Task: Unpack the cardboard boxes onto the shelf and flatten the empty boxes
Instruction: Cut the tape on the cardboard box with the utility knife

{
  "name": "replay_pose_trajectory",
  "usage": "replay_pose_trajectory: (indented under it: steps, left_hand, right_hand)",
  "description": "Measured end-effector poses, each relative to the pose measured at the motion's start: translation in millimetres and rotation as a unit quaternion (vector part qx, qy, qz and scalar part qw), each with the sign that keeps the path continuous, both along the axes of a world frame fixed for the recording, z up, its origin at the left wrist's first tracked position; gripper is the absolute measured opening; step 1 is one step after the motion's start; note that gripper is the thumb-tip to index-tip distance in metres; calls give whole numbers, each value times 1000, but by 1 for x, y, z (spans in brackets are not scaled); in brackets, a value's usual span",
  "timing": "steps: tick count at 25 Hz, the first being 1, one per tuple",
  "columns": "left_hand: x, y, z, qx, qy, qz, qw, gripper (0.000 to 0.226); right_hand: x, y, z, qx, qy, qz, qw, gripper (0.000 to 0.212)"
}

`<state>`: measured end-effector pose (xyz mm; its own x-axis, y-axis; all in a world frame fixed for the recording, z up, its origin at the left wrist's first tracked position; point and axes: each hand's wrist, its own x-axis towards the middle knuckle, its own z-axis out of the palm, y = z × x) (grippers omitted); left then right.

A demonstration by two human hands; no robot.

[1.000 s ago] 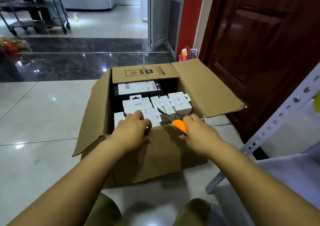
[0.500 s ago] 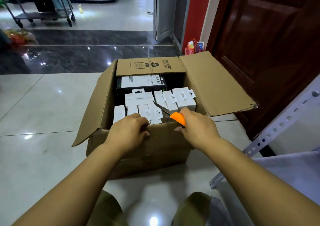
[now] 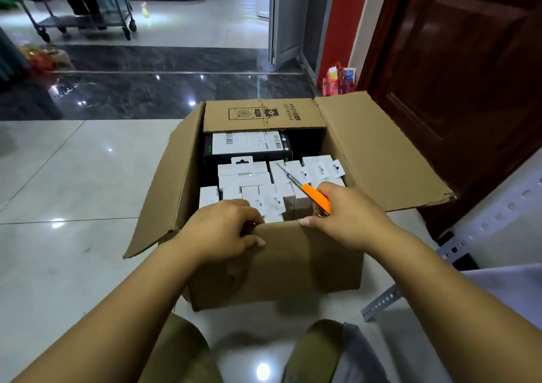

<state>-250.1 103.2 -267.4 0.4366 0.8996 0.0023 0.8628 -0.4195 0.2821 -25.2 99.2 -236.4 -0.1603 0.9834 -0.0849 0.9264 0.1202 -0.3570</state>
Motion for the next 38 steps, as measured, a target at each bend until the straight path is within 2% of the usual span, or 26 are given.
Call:
replay_pose_trajectory:
  steps: [3,6,11,15,19,25,30,38]
  left_hand:
    - [-9,6,6,-2,-38,4,999,28]
    - [-24,24,11,29,-71,33,997,23]
    - [-48,65,13,100,-126,145,976,16]
    - [-67,108,8,117,-123,222,960,26]
    - [-72,142,2,77,-122,286,947,39]
    - [-71,187,-13,41,-116,328,936,24]
    - [-66,194,-20,59,-130,347,927,29]
    - [-68,193,-21,61,-130,343,928,29]
  right_hand:
    - [-6,12,10,12,50,-5,999,31]
    - [-16,32,14,42,39,-19,998,29]
    - [-30,67,26,75,25,-51,996,30]
    - [-40,101,24,101,-12,-56,993,32]
    - [-42,139,16,129,-25,-42,990,32]
    - [-44,197,-5,142,-65,-12,988,25]
    - [-39,227,-19,177,-100,8,979,28]
    - [-38,231,-24,329,-42,14,943,28]
